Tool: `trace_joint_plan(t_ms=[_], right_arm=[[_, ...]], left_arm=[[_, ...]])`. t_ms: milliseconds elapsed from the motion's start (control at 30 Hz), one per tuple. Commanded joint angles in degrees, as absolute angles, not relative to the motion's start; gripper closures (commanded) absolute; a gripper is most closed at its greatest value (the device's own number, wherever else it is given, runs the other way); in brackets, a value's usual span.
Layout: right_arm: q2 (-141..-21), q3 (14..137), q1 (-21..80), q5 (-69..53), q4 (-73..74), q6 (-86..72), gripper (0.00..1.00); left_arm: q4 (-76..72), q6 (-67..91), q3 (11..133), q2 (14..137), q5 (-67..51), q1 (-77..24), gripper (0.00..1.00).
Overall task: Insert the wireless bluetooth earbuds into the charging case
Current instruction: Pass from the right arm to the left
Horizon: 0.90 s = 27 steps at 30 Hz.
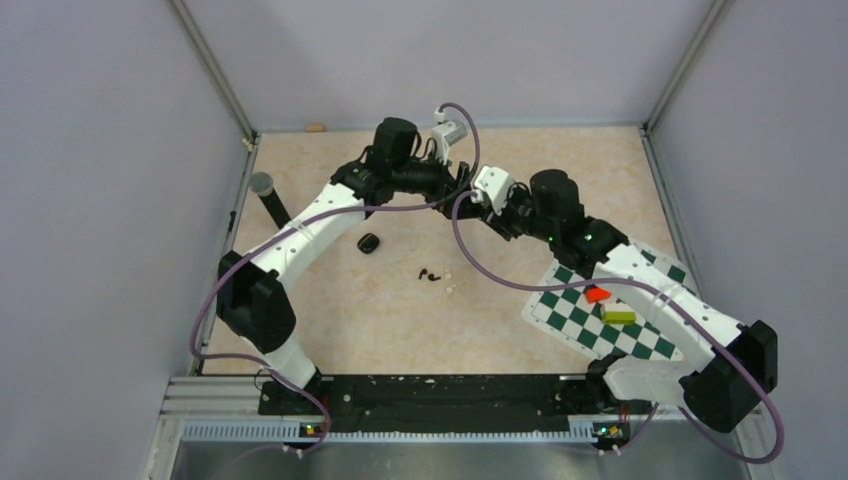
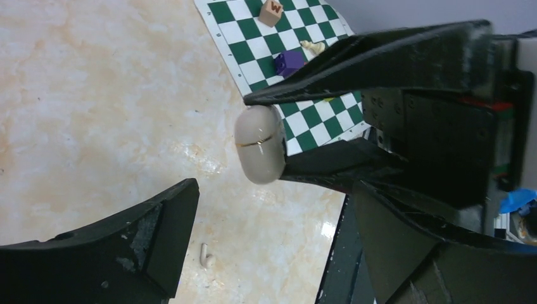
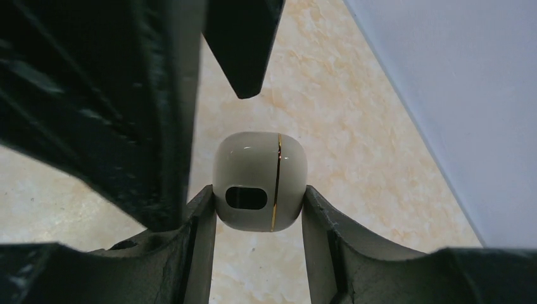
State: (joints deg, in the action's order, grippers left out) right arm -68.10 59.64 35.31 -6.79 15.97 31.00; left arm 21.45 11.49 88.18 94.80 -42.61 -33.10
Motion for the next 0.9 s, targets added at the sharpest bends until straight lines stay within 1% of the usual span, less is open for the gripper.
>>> trace_joint_plan(t_ms=[0, 233, 400, 500, 700, 833, 867], right_arm=[[-67.2, 59.5, 36.8, -8.3, 13.1, 31.7, 0.61], [-66.0, 59.1, 37.0, -9.0, 12.8, 31.8, 0.61], [-65.4, 58.8, 37.0, -9.5, 12.2, 31.4, 0.61], [-65.2, 58.8, 37.0, -9.2, 11.7, 31.1, 0.60], [-65.0, 58.4, 37.0, -9.6, 11.2, 30.9, 0.60], [-64.9, 58.1, 37.0, -10.4, 10.9, 30.6, 0.59], [-64.9, 58.2, 37.0, -10.7, 10.9, 30.5, 0.59]], left_arm=[[20.3, 12.0, 90.6, 97.0, -42.1, -32.9, 0.05], [20.0, 12.3, 90.4, 97.2, -42.6, -32.9, 0.07], [18.8, 13.8, 90.0, 97.7, -47.2, -32.9, 0.13], [18.9, 13.6, 89.7, 98.1, -48.4, -33.0, 0.18], [19.0, 13.8, 89.8, 99.6, -50.5, -33.4, 0.20], [18.5, 14.4, 89.9, 100.3, -51.1, -33.5, 0.27], [18.5, 14.4, 89.9, 100.5, -51.0, -33.5, 0.30]])
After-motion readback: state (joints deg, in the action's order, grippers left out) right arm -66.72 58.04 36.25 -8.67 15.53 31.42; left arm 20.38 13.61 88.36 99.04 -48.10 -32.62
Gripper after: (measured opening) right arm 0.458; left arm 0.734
